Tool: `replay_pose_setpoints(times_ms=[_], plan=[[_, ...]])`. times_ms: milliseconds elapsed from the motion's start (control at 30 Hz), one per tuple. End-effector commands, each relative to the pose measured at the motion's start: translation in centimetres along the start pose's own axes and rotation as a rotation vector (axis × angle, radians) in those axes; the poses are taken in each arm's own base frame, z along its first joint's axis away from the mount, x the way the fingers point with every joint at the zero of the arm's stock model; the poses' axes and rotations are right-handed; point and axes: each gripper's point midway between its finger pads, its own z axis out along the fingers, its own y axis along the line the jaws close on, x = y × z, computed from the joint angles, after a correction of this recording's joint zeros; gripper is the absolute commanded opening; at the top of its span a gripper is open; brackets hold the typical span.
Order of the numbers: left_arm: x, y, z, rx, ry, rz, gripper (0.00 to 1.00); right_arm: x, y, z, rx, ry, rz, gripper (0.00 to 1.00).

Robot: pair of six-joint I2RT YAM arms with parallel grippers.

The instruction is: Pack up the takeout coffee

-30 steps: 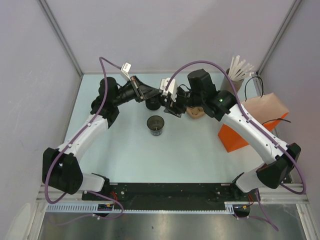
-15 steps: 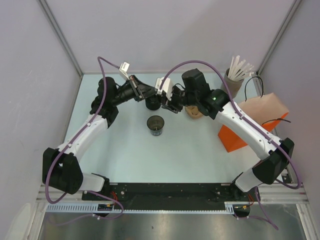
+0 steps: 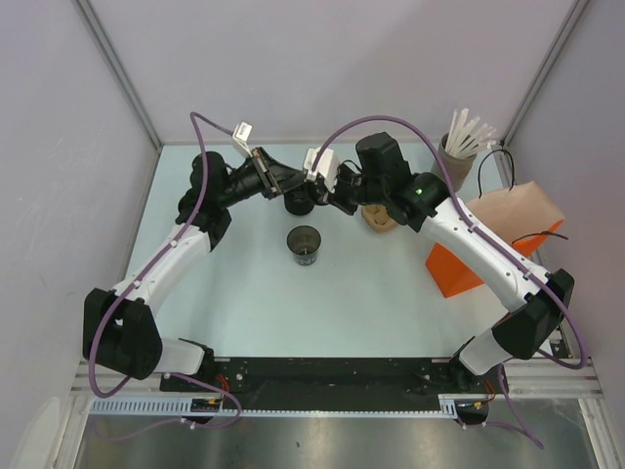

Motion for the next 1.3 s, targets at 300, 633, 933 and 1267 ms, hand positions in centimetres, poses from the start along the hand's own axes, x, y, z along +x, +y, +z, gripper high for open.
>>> replay_pose_setpoints(times_ms=[300, 633, 933, 1267], plan=[[-7.1, -2.8, -3.8, 0.013, -0.147, 0.235, 0.63, -3.5, 0.5, -2.2, -0.06, -0.05, -0.044, 0.0], [-13.7, -3.5, -11.1, -0.179, -0.297, 0.601, 1.0, -0.6, 1.7, -1.2, -0.139, 0.071, -0.007, 0.0], [-14.2, -1.7, -19.8, -0.488, -0.342, 0.853, 1.0, 3.4, 2.9, 2.8, -0.276, 0.352, 0.065, 0.0], [-13.0, 0.5, -23.6, -0.732, -0.362, 0.917, 1.0, 7.8, 5.9, 5.9, -0.373, 0.591, 0.005, 0.0]])
